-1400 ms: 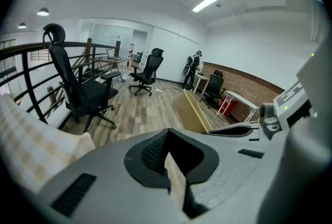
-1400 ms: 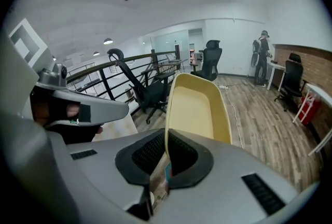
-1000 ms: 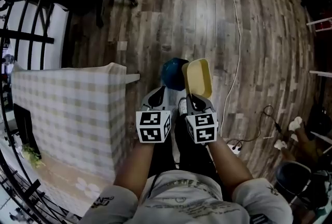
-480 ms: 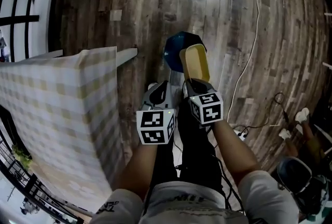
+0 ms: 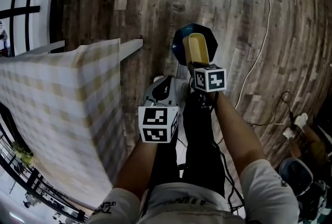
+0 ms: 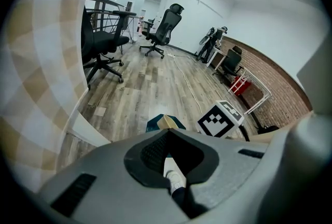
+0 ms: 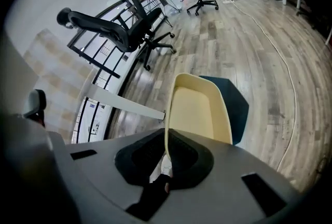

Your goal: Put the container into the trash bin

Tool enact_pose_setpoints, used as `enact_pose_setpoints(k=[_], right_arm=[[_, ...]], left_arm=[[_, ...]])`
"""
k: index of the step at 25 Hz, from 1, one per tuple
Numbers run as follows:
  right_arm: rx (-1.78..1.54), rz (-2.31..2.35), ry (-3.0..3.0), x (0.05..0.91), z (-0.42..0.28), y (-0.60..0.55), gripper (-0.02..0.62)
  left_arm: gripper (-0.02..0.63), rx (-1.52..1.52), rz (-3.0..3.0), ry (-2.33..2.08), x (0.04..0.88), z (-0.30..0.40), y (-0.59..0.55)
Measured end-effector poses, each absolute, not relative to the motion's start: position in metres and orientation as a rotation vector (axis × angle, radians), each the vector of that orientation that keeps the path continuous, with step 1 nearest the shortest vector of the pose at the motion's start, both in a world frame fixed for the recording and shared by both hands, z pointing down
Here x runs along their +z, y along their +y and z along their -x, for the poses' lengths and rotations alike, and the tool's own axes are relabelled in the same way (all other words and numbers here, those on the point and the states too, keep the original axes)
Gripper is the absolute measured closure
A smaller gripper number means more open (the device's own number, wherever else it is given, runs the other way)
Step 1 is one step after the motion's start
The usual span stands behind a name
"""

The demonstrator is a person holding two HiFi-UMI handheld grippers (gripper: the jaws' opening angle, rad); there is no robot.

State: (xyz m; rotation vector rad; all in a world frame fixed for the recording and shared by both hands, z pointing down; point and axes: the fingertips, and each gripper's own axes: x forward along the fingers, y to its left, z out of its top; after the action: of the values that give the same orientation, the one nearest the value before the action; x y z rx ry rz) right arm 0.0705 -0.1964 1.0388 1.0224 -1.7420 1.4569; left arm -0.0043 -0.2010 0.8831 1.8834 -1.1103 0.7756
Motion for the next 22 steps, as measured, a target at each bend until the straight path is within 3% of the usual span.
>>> enact_pose_setpoints(k=[12,17,18,20,22], right_arm=[[1.379,-0.885,-1.648,1.094,-0.069,-0.211,0.575],[1.349,-0.915,-1.661,1.09,-0.071,-0.214,0.505],[1.322,-0.929,-1.661,1.087,-0.072,-0.214,0.508],[1.244,-0.981,-1.68,1.079,-0.077,-0.219,0.582],[1.176,-1.035,-1.713,1.068,-0.081,-0.224,0.592]], left_arm=[[0.6,0.825,-1.91,-1.094,0.893,0.004,-0.206],[0.6,0.822,-1.906,-1.095,0.895,0.008,-0.204],[0.6,0.822,-1.903,-1.099,0.896,0.009,-0.204],[0.601,0.82,-1.894,-1.107,0.898,0.012,-0.203],[0.6,0.814,-1.891,-1.114,0.897,0.013,-0.204]])
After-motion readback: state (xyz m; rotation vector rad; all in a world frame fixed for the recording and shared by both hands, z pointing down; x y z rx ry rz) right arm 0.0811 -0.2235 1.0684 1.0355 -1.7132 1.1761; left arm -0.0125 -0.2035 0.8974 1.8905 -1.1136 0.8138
